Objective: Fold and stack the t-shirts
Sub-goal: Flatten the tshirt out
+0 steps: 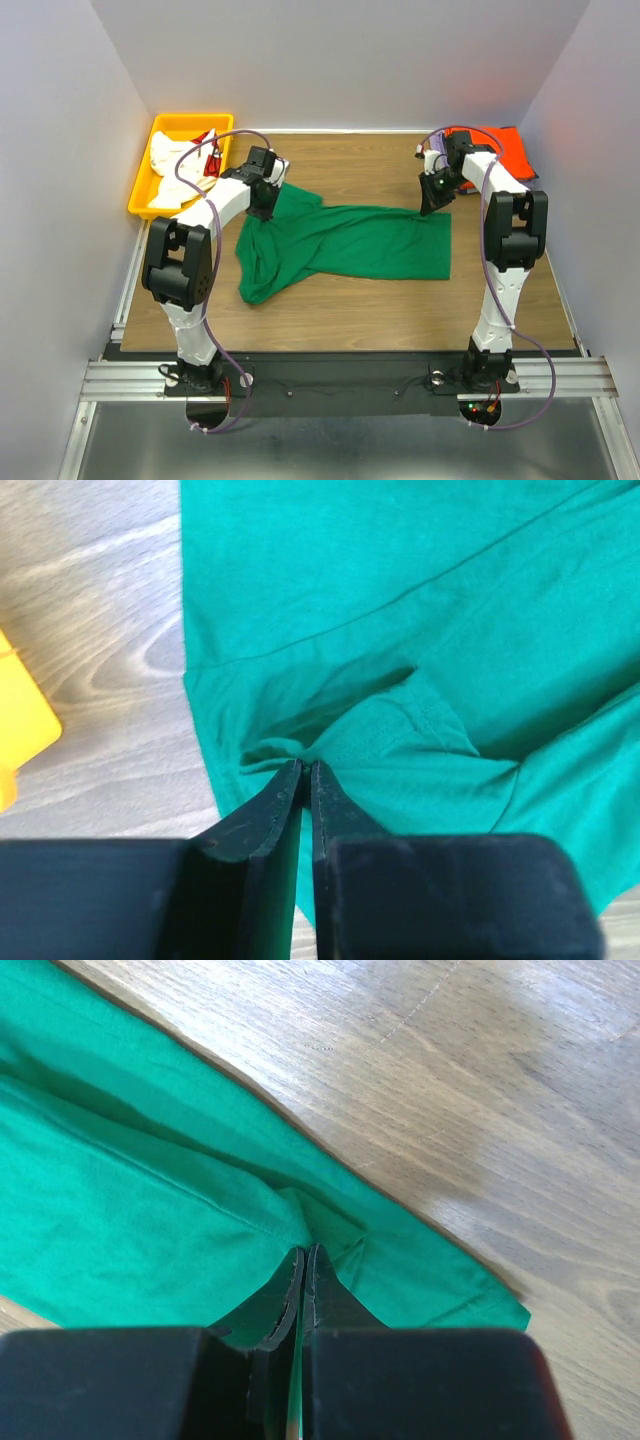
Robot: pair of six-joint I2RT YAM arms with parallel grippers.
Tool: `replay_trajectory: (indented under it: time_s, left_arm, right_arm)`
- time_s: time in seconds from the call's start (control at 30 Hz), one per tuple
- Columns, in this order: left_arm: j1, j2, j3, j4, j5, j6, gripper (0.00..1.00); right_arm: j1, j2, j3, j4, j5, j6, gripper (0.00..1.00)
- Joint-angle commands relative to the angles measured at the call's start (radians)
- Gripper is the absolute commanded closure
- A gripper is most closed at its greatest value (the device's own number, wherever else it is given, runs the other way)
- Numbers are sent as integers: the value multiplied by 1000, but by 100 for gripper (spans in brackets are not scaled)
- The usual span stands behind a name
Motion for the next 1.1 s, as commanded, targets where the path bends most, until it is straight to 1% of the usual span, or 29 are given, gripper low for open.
replay_trajectory:
  time_s: [0.0,0.03,0.07,0.2,0.3,0.33,0.37,0.4,0.43,0.47,0.5,0.63,0.73,0.8,0.83,0.87,0.93,1.0,1.07]
  left_arm:
    - [12,-59,22,-31,46,0,73]
    - [12,-59,18,-28,46,-2,73]
    - [12,-56,4,-22,80,-2,72]
    - [14,-45,-25,-8,82,1,67]
    - [15,-31,-39,3,90,1,67]
    - [15,-28,-38,3,92,4,72]
    - [15,-22,-36,4,87,3,74]
    - [15,-22,-35,4,87,3,79]
    - [18,-20,-33,4,87,3,88]
    - [18,-23,-30,6,85,3,92]
    - [21,-23,-30,4,84,4,100]
    - [46,-40,-4,-16,108,18,100]
    - [113,-98,51,-23,197,23,100]
    - [155,-151,128,-30,254,32,100]
    - [163,-169,154,-31,269,32,100]
    - [166,-206,201,-30,285,33,100]
    - [172,-243,237,-27,303,30,100]
    - [176,-309,245,-4,311,17,100]
    - [183,-379,216,24,309,-12,100]
  right_arm:
    - [5,-70,36,22,4,9,100]
    - [7,-69,36,20,4,11,100]
    - [5,-70,36,20,3,12,99]
    - [5,-73,30,19,-5,16,99]
    - [5,-77,30,19,0,11,99]
    - [5,-77,30,17,1,12,100]
    - [7,-77,30,17,3,11,99]
    - [5,-77,30,16,3,9,99]
    - [5,-78,30,16,3,9,99]
    - [5,-78,32,16,3,9,99]
    - [4,-78,32,14,4,9,99]
    - [4,-89,40,10,26,12,100]
    - [-8,-126,66,-4,58,14,99]
    - [-10,-161,114,-13,85,16,99]
    - [-36,-173,136,-30,99,14,99]
    - [-39,-184,151,-39,116,8,99]
    - [-45,-236,174,-52,162,2,100]
    - [-45,-300,168,-53,197,-9,99]
    - [-45,-343,150,-55,216,-9,99]
